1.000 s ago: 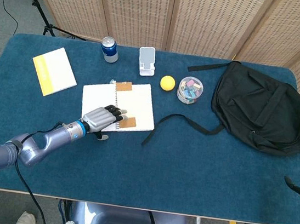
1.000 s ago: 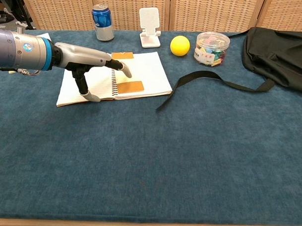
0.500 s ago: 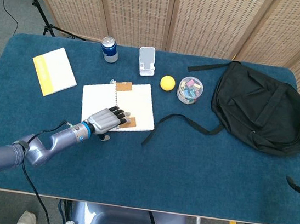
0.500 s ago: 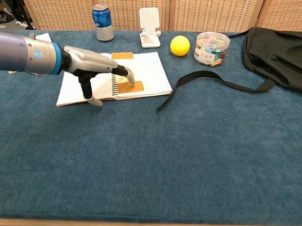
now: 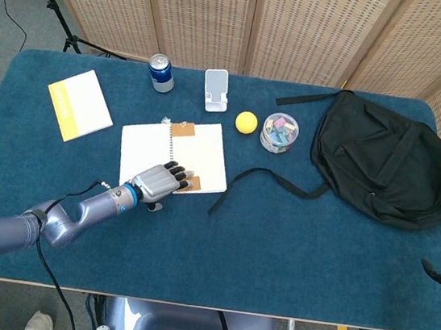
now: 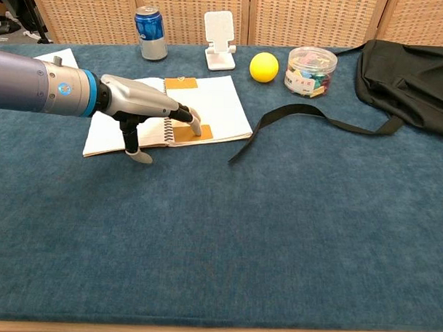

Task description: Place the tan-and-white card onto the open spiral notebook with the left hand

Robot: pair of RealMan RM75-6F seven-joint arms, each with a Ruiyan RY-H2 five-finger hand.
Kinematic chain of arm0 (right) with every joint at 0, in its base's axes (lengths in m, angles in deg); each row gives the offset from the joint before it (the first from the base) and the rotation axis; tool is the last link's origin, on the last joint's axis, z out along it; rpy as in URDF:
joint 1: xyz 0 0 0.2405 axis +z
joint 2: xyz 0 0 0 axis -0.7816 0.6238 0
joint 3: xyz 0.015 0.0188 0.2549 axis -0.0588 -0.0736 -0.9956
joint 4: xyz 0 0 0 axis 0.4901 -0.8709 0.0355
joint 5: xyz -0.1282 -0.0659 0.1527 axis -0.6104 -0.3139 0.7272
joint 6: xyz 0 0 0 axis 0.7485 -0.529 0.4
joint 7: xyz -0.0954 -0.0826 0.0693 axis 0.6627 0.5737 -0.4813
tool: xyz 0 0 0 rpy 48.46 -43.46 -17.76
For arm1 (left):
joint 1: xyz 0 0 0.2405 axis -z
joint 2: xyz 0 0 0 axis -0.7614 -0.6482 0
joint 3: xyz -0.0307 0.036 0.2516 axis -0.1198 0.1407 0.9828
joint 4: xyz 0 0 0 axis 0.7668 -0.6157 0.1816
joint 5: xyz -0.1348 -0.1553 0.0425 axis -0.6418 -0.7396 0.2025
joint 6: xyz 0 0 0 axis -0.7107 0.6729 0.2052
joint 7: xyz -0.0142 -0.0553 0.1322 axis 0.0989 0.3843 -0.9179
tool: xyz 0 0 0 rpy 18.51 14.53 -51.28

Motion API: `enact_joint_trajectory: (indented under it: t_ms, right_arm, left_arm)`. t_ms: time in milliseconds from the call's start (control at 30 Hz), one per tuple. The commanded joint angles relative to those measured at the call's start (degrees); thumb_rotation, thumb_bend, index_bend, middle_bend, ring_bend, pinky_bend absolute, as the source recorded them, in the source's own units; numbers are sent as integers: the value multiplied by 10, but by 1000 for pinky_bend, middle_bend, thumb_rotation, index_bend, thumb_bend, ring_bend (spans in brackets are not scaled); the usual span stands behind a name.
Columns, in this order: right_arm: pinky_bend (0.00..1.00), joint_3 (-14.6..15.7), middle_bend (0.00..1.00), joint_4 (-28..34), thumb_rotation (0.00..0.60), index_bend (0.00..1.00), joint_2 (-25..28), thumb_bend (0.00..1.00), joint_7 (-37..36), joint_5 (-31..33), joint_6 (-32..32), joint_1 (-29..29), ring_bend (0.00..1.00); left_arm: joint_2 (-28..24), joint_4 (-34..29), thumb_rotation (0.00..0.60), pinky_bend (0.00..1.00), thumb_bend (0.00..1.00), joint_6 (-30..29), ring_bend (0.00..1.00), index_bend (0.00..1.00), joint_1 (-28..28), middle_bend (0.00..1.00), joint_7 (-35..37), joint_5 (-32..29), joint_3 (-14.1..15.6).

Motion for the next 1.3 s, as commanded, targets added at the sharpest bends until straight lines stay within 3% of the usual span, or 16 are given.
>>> enact_joint_trajectory:
  t_ms: [33,1300]
  right_arm:
    - [0,0,0,0,600,17,0,0,0,0,0,0,0]
    - [0,-1,0,1,600,17,-1,0,5,2,-2,-1,0]
  left_arm:
    - [-2,-1,600,22,306,2,0,165,0,0,-3,0,1]
    - [-3,20,600,23,304,10,0,207,-1,0,21,53,8]
